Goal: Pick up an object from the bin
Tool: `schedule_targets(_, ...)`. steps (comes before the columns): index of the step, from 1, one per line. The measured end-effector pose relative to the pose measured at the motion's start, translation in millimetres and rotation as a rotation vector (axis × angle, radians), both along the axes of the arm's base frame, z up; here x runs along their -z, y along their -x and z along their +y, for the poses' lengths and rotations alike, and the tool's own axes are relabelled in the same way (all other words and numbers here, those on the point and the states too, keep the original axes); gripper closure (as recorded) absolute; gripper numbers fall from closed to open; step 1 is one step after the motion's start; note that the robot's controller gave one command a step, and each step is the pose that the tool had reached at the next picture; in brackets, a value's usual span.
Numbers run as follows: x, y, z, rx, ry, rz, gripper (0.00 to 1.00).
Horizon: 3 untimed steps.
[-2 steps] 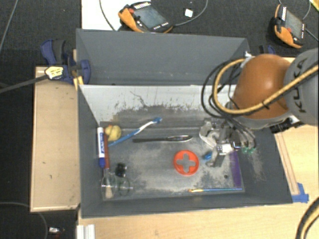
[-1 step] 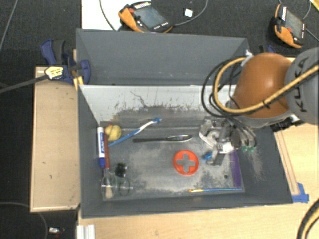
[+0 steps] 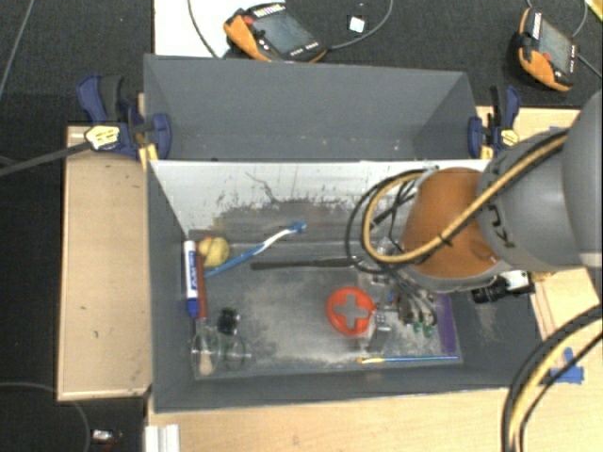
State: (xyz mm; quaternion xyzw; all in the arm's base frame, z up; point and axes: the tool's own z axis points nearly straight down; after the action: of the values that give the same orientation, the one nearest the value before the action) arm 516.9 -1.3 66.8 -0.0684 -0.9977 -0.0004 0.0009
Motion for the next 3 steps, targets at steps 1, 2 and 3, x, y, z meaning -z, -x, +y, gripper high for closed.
schedule_targets(1,-46.2,-13.1,15.9,0.191,-0.001,-0.020,0.00)
schedule_targets(2,-33.5,-20.3,21.2,0.183,0.000,-0.009,0.00)
schedule_targets(3,-3.8,5.0,17.7,0.297,-0.001,-0.019,0.00)
